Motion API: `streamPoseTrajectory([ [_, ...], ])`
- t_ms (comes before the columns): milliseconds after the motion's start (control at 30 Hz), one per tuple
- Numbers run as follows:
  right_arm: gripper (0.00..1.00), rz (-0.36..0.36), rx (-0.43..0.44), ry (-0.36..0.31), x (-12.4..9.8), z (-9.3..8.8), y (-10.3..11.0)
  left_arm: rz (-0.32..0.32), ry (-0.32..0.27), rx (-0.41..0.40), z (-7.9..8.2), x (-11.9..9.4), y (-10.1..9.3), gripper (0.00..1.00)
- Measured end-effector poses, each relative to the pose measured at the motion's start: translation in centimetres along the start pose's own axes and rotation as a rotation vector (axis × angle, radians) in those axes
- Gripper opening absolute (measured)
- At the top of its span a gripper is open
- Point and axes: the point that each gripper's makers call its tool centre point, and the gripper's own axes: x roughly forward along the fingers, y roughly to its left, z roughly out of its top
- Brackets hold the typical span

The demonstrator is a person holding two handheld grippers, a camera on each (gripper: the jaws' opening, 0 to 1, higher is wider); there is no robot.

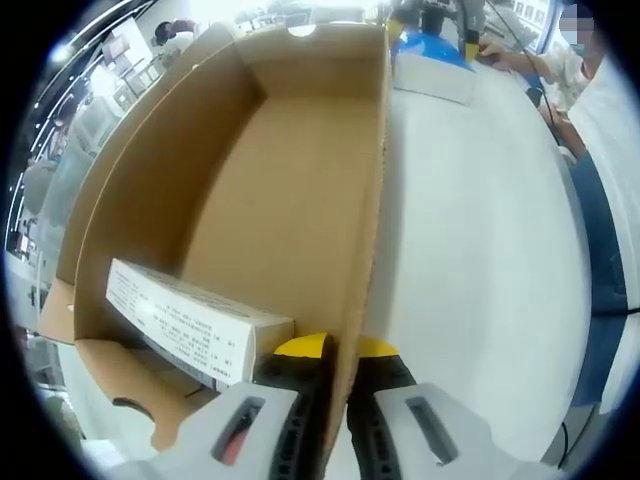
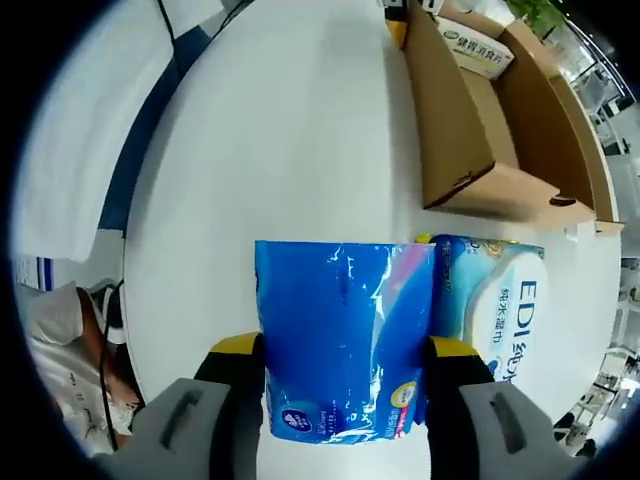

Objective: Operate the shoe box by opening the lid, removing the specified soft item, and placing it in the target area until the item is outside and the box remains undamaged.

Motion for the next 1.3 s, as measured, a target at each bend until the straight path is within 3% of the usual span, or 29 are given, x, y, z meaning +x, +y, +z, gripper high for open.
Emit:
streamPoseTrajectory([
  [300,0.63,-0.02,0.024,-0.043,-1.3,0.7,-0.1,-0.001,0.0,0.001,0.1,-0.1,0.0,0.04],
  [433,0.63,-0.047,0.12,-0.115,-3.5,1.9,-0.3,-0.001,0.0,0.002,0.1,-0.1,0.0,0.04],
  [467,0.63,-0.071,0.213,-0.15,-4.4,2.5,-0.8,-0.001,0.0,0.003,0.2,-0.3,0.0,0.04],
  [500,0.63,-0.088,0.254,-0.175,-5.0,3.0,-1.2,-0.001,0.001,0.004,0.2,-0.3,-0.1,0.04],
  [633,0.63,-0.178,0.349,-0.294,-8.3,5.6,-3.3,-0.005,0.001,0.006,0.1,-0.2,0.0,0.04],
  [767,0.62,-0.236,0.413,-0.346,-9.8,7.6,-5.3,-0.008,-0.001,0.014,0.1,-0.2,0.1,0.04],
  [867,0.62,-0.274,0.384,-0.37,-10.9,9.4,-6.7,-0.007,-0.002,0.028,0.1,-0.2,0.1,0.04],
  [933,0.62,-0.284,0.314,-0.37,-11.5,10.9,-7.3,-0.011,-0.001,0.026,0.2,-0.1,0.1,0.04],
  [1133,0.62,-0.284,0.193,-0.279,-12.9,14.5,-8.2,-0.009,-0.017,0.081,0.3,-0.3,-0.2,0.04],
  [1300,0.62,-0.275,0.137,-0.241,-13.0,17.1,-9.9,0.0,-0.022,0.106,0.6,-0.5,-0.1,0.04],
])
